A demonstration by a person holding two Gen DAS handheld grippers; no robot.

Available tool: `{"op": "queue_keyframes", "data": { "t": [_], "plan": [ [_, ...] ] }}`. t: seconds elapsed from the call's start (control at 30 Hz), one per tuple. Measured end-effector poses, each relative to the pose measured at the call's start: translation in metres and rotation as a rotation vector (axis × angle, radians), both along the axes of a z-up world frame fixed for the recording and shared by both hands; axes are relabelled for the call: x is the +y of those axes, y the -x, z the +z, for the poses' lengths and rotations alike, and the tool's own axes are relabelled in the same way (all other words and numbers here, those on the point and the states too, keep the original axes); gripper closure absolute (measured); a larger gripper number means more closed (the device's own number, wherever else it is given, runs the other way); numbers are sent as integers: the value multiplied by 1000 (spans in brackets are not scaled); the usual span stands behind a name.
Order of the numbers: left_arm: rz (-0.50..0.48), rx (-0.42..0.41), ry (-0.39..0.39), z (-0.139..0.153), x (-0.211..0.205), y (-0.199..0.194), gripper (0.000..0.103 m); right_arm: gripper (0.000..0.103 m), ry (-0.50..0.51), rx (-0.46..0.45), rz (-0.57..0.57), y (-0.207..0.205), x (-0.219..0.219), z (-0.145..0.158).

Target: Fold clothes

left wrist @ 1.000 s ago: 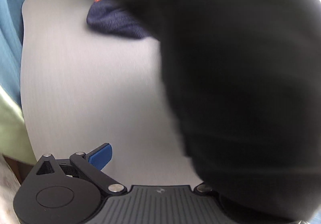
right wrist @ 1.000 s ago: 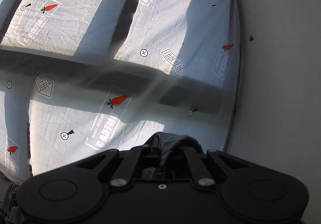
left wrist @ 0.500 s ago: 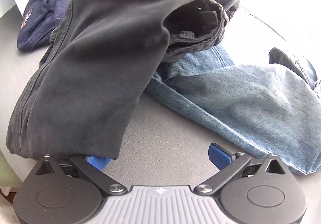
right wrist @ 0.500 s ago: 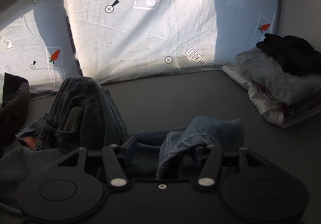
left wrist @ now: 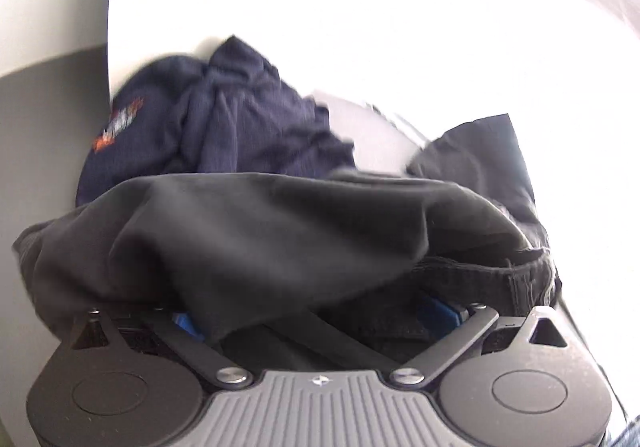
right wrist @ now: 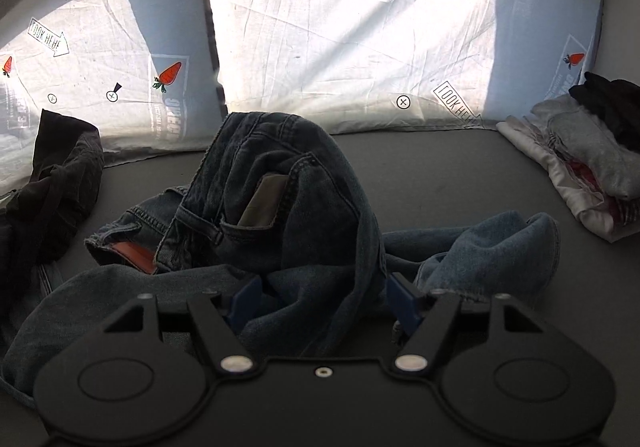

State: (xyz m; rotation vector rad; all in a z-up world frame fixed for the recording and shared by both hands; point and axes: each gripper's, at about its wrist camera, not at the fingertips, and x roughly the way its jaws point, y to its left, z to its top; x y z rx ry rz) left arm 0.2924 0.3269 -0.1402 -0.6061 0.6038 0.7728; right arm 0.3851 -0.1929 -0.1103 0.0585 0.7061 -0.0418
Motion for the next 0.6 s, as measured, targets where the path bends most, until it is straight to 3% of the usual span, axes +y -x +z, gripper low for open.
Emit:
{"op": "queue_keyframes", "data": {
  "t": [0.07, 0.2, 0.3, 0.37, 0.43, 0.5, 0.6],
  "plan": [
    [46, 31, -83, 13, 41, -6, 8, 33, -2, -5, 10, 1, 15, 3],
    [81, 47, -157, 35, 65, -21, 10, 33, -11, -16, 34, 4, 50, 9],
    [-88, 90, -219, 25, 38, -38, 10, 33, -62, -23, 73, 0, 74, 13],
    [-163, 125, -241, 13, 22, -49, 9, 32, -135, -13, 116, -13, 95, 13],
    [-171, 118, -216, -1, 18, -55, 8, 32, -238, 6, 163, -34, 118, 10],
    [-182, 101, -191, -9, 25, -58, 1, 32, -343, 23, 214, -56, 140, 5],
    [-207, 78, -169, -14, 41, -63, 0, 29, -510, 65, 307, -107, 190, -14]
  ]
}}
